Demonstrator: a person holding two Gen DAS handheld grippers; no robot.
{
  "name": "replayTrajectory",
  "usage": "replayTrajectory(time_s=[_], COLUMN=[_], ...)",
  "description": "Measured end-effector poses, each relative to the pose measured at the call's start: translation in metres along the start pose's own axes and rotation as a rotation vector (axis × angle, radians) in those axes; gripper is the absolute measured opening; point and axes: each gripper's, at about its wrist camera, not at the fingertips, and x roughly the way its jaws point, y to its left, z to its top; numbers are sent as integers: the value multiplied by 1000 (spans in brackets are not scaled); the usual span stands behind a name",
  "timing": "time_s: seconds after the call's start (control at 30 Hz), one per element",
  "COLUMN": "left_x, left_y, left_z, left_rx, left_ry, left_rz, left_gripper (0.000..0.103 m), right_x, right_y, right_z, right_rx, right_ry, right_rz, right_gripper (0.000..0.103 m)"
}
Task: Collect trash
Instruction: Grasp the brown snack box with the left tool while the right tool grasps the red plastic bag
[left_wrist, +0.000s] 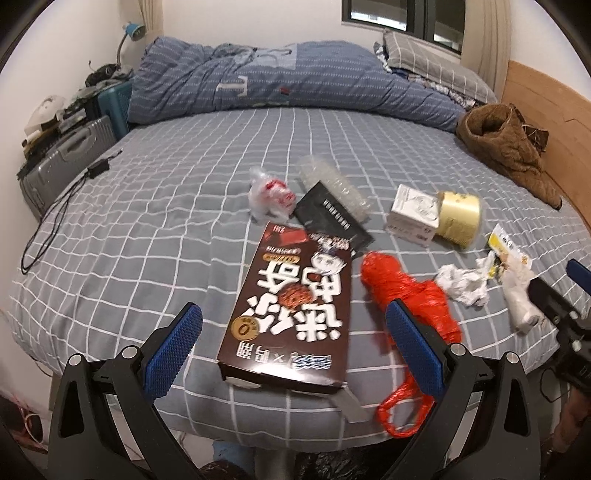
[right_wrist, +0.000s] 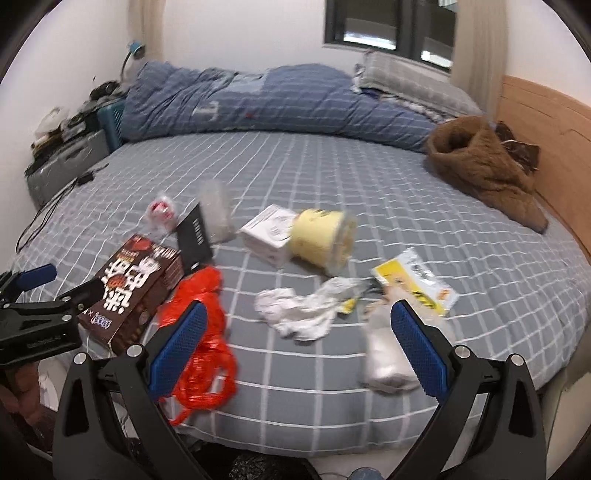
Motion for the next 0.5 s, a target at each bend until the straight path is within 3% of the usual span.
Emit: replayTrajectory(time_s=[0.3, 0.5], left_x=[39, 58], left_y=[8, 2], left_z=[-4, -8], left_rx=[19, 55], left_ry=[96, 137], left_rz=[-23, -22], left_gripper=[97, 97], right_x=[38, 55], right_y=[44, 54], right_z=[-4, -7], right_rx=[-95, -124], right_ry=[71, 109], right_rz=[61, 111], right_gripper=[89, 79])
